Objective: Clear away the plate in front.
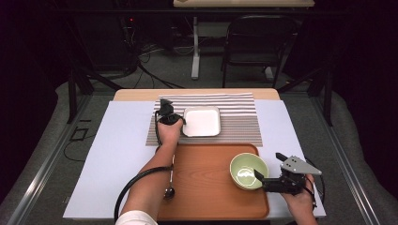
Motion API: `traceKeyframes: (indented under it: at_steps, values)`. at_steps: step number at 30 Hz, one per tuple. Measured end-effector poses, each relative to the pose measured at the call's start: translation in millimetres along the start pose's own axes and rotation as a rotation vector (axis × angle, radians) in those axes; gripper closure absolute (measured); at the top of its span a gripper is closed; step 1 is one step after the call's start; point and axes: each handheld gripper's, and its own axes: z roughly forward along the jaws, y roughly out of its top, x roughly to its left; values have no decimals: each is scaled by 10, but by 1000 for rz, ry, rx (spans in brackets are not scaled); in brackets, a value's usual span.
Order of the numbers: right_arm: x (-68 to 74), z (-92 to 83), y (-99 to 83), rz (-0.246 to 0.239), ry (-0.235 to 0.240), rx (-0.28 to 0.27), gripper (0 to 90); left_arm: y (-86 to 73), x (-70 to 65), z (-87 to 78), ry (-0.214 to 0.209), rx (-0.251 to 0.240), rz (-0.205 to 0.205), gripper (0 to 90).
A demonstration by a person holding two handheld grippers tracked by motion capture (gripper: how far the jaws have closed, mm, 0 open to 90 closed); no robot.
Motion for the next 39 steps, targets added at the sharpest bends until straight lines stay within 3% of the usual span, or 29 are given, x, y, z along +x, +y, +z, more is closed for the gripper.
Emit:
traceKeyframes:
  at_steps: [13, 23, 29, 33, 39]
  values:
    - [3, -5, 2, 1, -3, -3, 0, -85, -57, -209, -31, -20, -1, 893]
    - [7, -6, 3, 1, -3, -3, 0, -283, -90, -382, -70, -14, -1, 893]
    - [12, -7, 5, -2, -1, -3, 0, -418, -106, -486, -98, 2, 14, 893]
    - [12, -9, 6, 2, -2, -5, 0, -517, -121, -567, -97, 8, 50, 893]
    - [6, -5, 4, 2, -1, -5, 0, -665, -86, -675, -108, 19, 69, 893]
